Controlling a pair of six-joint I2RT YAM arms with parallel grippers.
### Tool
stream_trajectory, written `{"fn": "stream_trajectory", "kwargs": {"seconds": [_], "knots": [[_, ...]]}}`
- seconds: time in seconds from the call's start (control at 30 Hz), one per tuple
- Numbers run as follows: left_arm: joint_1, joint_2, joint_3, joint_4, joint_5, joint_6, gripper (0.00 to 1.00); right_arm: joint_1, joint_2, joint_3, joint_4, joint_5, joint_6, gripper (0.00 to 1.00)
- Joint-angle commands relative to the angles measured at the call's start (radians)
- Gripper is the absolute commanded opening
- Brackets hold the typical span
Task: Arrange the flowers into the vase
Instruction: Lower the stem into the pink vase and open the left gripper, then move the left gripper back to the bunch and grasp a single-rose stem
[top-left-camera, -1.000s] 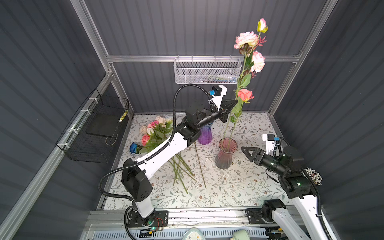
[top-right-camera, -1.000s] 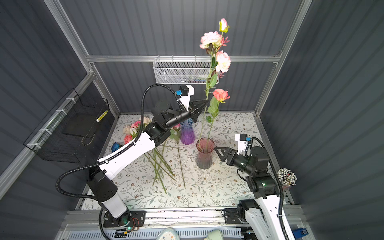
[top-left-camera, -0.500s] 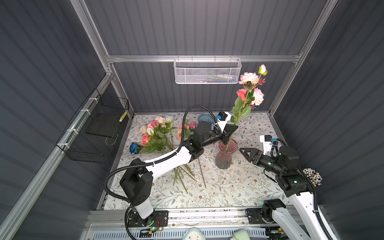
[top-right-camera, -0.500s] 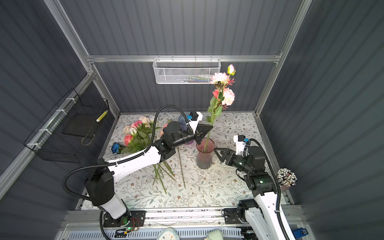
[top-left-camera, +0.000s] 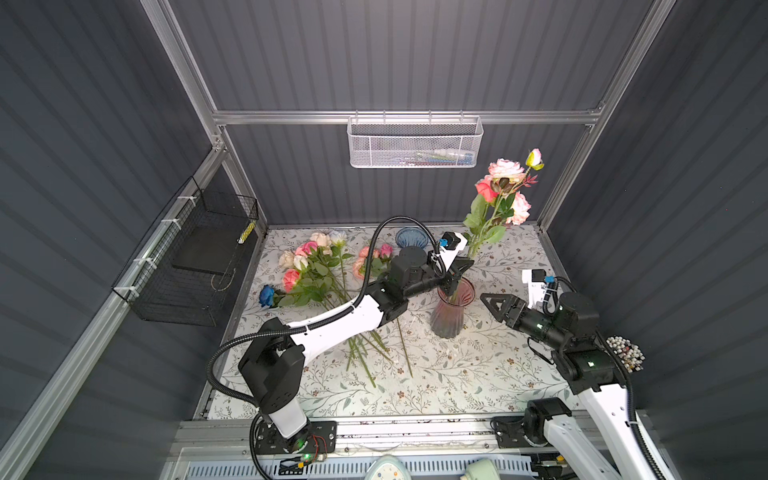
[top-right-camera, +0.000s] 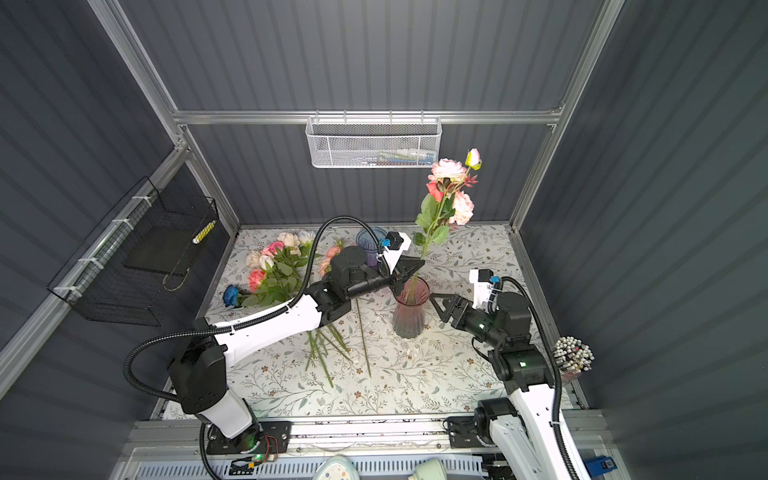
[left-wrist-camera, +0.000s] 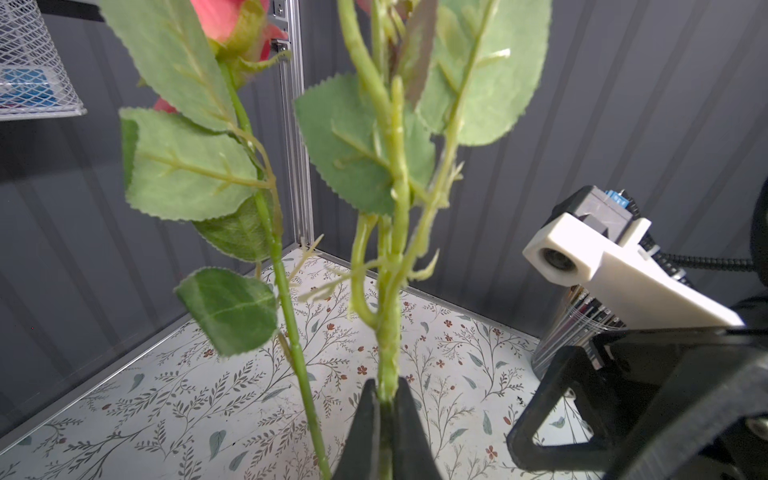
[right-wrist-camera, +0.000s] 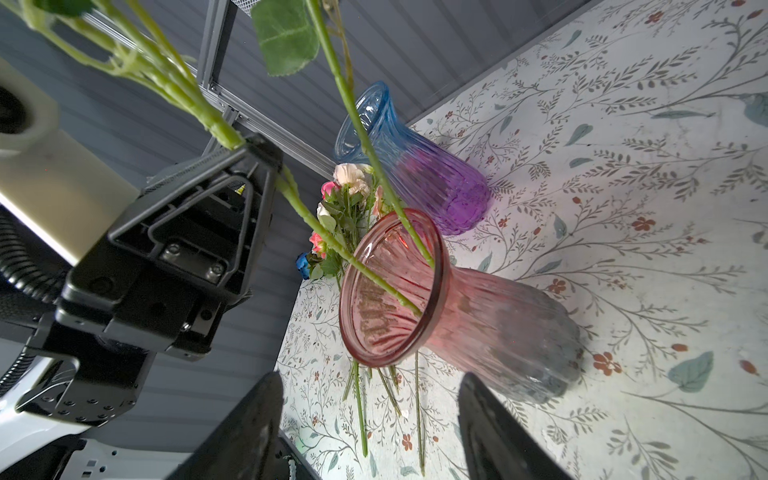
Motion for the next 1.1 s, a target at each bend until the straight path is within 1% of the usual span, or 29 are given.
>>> {"fn": "stream_trajectory", "kwargs": {"seconds": [0.0,0.17,0.2,0.27,0.3,0.47,0.53,0.63,0.93,1.0,1.07], "knots": [[-0.008,0.002,-0.022,-0.042,-0.007,0.024,0.03,0.000,0.005,0.012,-0.010,0.006,-0.009,0.68],[-0.011,0.006,-0.011,-0.078,-0.002,0.029,0.13,0.000,0.003,0.011,-0.010,0.012,-0.009,0.69],[-0.012,0.003,-0.012,-0.084,-0.006,0.029,0.15,0.000,0.002,0.011,-0.010,0.010,-0.011,0.68],[-0.013,-0.005,-0.020,-0.086,-0.009,0.030,0.27,0.000,0.005,0.013,-0.007,0.009,-0.014,0.68],[-0.013,-0.011,-0.023,-0.089,-0.013,0.030,0.28,0.000,0.008,0.014,-0.008,0.009,-0.015,0.68],[-0.013,-0.036,-0.032,-0.104,-0.022,0.039,0.29,0.000,0.026,0.018,0.013,-0.003,-0.009,0.68],[-0.013,-0.046,-0.033,-0.120,-0.027,0.042,0.31,0.000,0.031,0.020,0.019,-0.008,-0.006,0.68],[-0.014,-0.073,-0.037,-0.143,-0.049,0.051,0.32,0.000,0.032,0.025,0.021,-0.010,-0.008,0.68],[-0.013,-0.136,-0.105,-0.129,-0.083,0.033,0.32,0.002,0.029,0.032,0.023,-0.022,-0.004,0.68],[-0.013,-0.162,-0.128,-0.131,-0.115,0.031,0.32,0.002,0.023,0.035,0.012,-0.019,-0.010,0.68],[-0.011,-0.200,-0.152,-0.157,-0.205,0.026,0.34,0.002,0.014,0.040,-0.012,-0.008,-0.022,0.68]]}}
